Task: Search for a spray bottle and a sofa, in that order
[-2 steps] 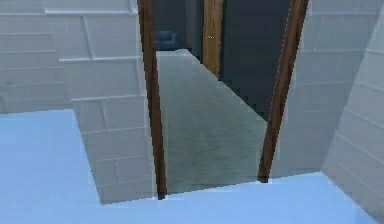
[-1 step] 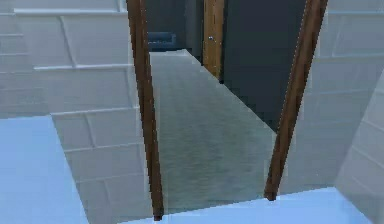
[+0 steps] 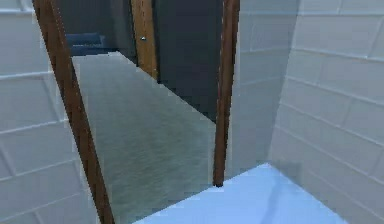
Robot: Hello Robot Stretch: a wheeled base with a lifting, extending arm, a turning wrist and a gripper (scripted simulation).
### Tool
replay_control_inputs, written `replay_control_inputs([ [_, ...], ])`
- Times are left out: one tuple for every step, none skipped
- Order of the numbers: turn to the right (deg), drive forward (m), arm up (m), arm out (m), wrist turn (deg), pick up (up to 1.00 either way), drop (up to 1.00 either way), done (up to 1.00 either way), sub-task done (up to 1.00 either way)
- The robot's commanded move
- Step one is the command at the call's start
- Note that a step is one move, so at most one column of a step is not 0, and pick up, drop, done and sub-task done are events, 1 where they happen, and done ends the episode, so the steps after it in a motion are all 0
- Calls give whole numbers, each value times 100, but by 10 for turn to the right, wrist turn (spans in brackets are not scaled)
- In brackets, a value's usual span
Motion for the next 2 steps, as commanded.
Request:
replay_control_inputs([
  [0,100,0,0,0,0,0,0,0],
  [30,0,0,0,0,0,0,0,0],
])
